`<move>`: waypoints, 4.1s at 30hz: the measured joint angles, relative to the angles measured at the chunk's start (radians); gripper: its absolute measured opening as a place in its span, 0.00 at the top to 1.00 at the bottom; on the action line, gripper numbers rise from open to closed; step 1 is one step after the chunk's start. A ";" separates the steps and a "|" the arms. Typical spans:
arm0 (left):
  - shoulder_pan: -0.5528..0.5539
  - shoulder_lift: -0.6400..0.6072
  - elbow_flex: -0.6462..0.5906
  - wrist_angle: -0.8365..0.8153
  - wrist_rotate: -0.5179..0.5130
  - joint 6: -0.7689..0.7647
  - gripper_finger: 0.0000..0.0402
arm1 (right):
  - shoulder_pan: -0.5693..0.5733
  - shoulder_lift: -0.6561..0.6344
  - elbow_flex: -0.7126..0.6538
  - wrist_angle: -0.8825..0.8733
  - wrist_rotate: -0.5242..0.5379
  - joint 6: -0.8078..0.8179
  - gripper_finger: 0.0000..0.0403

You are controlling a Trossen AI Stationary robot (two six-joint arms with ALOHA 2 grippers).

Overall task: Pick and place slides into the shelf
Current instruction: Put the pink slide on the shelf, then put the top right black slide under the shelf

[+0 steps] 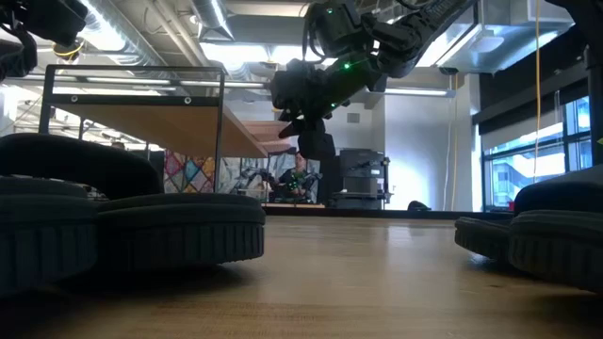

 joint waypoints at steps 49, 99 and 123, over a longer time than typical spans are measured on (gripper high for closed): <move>0.000 0.000 0.000 0.000 0.000 -0.003 0.46 | 0.037 -0.006 0.000 0.029 0.070 0.003 0.42; 0.000 0.000 0.000 0.004 0.045 -0.019 0.46 | 0.384 -0.169 0.001 -0.329 0.046 0.789 0.42; 0.000 0.000 0.000 0.004 0.045 -0.018 0.46 | 0.613 -0.178 0.000 -0.601 -0.018 1.500 0.42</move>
